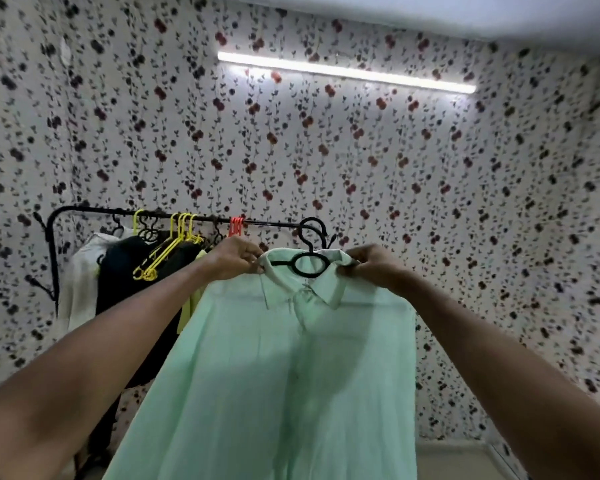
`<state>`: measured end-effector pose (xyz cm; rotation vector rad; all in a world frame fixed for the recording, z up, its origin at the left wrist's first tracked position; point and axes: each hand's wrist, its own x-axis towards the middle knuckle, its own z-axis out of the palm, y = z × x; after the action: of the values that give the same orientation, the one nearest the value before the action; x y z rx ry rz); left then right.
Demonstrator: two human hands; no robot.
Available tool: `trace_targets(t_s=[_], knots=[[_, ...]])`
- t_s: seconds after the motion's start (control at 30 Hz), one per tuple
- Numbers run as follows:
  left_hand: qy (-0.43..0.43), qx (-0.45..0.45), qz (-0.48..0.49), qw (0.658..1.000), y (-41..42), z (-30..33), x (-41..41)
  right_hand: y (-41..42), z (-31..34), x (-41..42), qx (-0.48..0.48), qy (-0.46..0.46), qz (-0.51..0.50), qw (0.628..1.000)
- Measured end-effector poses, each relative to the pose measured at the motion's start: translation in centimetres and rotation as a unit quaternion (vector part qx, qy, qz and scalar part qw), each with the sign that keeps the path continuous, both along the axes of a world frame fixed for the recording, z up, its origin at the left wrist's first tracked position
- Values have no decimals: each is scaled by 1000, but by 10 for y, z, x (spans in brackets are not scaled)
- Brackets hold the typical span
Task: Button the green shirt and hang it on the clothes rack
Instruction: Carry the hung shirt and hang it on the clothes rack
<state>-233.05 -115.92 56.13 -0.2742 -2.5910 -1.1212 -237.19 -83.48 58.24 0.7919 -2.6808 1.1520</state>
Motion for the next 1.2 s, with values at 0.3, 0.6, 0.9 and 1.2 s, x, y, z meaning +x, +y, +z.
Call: trace_targets(t_s=[0.3,0.6,0.9,1.2], knots=[[75,14,33,997,-46,-19,-159,-55,-26,-188,-99,-11,5,995],[69,-4,85,994,-51,-25,-303,-82,-30,-338,-111,8,-28,993],[17,-58,124,990,-53,-51,-410,-99,-68,-423,-92,13,-97,991],[178,-278,216,919,-78,-40,-467,-126,-105,-473,-24,26,-166,985]])
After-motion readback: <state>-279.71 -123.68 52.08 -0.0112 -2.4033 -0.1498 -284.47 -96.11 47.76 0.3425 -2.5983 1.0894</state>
